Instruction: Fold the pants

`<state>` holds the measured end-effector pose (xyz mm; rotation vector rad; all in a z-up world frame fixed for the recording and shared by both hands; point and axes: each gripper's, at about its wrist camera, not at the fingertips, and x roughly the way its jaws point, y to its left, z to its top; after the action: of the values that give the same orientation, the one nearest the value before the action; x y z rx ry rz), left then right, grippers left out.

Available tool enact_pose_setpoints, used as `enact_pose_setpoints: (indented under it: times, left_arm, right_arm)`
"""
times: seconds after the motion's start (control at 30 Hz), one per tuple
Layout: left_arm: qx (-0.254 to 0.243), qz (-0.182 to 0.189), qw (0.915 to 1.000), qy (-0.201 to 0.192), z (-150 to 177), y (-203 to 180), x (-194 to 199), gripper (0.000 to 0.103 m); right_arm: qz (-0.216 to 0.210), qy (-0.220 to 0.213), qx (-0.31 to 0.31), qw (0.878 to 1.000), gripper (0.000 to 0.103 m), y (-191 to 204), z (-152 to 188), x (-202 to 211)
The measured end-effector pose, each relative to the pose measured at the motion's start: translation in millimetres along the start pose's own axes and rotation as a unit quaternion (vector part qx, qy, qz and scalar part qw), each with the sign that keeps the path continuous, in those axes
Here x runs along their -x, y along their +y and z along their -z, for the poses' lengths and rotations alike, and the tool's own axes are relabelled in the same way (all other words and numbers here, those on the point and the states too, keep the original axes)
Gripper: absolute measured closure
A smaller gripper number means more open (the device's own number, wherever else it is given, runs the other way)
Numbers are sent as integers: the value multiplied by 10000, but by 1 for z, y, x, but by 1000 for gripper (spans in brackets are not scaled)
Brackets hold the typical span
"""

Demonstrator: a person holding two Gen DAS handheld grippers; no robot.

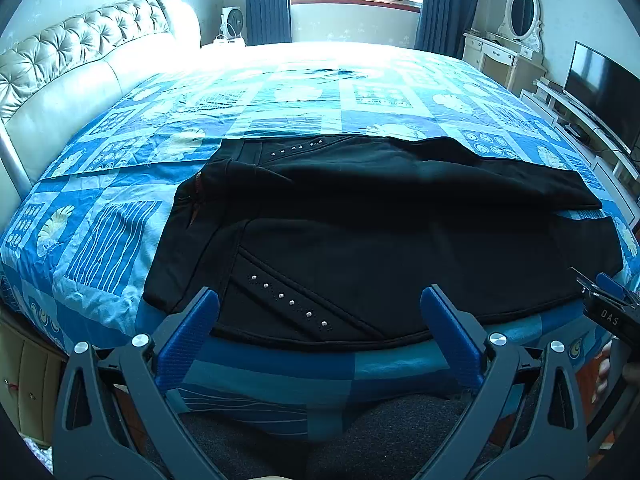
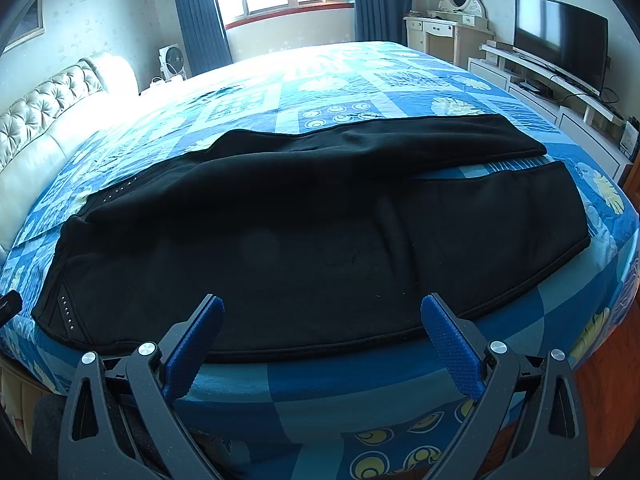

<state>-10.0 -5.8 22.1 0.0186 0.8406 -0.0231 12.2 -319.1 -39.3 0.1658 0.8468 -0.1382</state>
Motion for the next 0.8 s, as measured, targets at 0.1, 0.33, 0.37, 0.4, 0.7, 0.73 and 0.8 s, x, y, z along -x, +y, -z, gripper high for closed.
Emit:
enact_pose_setpoints:
  times: [0.1, 0.33, 0.37, 0.4, 0.7, 0.73, 0.8]
  left_arm:
    - [-4, -15, 10000, -6, 0, 0, 0, 2]
    - [-15, -22, 10000, 13, 1, 0, -1, 2]
    - [-13, -22, 10000, 19, 1, 1, -1, 2]
    - [-8, -29, 10000, 22, 1, 1, -2, 2]
    - [-5, -50, 10000, 17, 1, 2, -2, 2]
    - [-7, -49, 10000, 19, 1, 2, -2, 2]
    - [-5, -49, 10000, 12, 1, 2, -2, 2]
  right_arm:
    - [-2, 16, 5, 10000, 5, -1, 0, 0]
    - [-1, 29, 5, 10000, 5, -2, 1, -1]
    - [3, 31, 4, 10000, 5, -2, 1, -1]
    - [1, 33, -7, 10000, 5, -3, 1, -1]
    - [-17, 36, -57, 10000, 5, -4, 2, 0]
    - [-18, 40, -56, 10000, 5, -4, 1, 0]
    - [-22, 44, -55, 10000, 5, -4, 2, 0]
